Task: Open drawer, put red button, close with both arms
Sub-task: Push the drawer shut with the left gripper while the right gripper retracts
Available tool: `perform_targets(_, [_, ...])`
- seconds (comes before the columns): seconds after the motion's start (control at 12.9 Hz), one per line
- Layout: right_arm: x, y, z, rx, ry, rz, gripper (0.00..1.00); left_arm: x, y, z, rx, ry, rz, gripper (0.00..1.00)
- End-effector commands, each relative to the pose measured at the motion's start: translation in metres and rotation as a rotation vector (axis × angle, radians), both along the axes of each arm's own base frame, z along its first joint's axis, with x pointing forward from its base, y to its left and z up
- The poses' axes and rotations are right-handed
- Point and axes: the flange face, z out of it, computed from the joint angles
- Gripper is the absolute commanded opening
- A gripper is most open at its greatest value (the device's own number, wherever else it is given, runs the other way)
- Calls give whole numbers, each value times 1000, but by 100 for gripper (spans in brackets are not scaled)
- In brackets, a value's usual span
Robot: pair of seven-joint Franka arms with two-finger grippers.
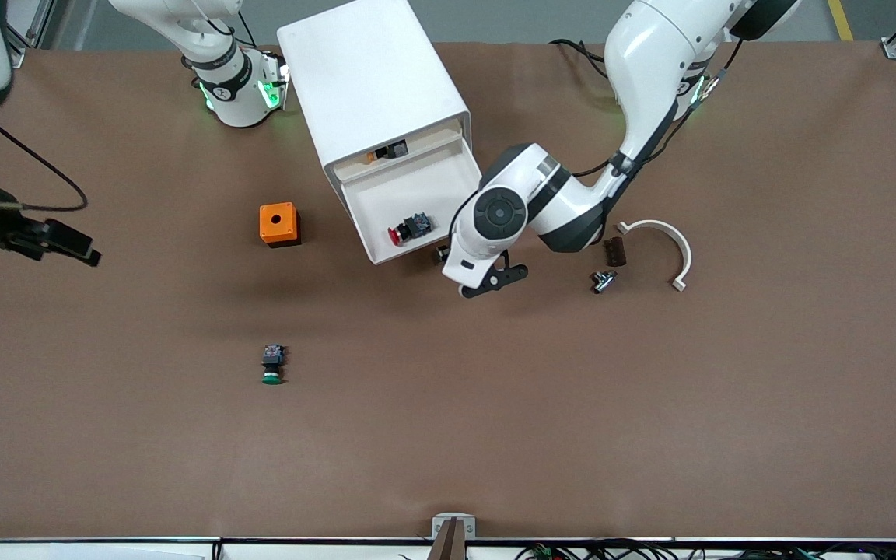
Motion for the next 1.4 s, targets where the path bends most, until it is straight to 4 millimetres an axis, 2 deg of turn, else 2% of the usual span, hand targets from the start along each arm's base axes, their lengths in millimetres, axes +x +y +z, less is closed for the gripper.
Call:
perform_targets(0.0, [-22,-18,19,-17,22,45,100,-18,-19,5,17,-8,15,100])
perform_targets(0.23, [-36,-30,41,-41,62,117,100,-41,-38,1,44,10,42,100])
perform_targets(0.47, [-35,-19,41,-66,32,32,100,-69,-60,1,21,59,38,100])
perform_targets(0.62, [-39,-1,44,-69,32,55,100,-83,-70,1,29,70,50,100])
perform_targets(0.85, [-38,-3,43,-70,25,53,100,-121,-91,-10,57,104,51,100])
perform_targets(1.24, [-35,-3,43,-109,17,72,100,-156,-107,-17,66,137,26,100])
perform_targets(1.32, [-35,-3,44,-110,15,72,100,-153,-105,-15,65,136,35,100])
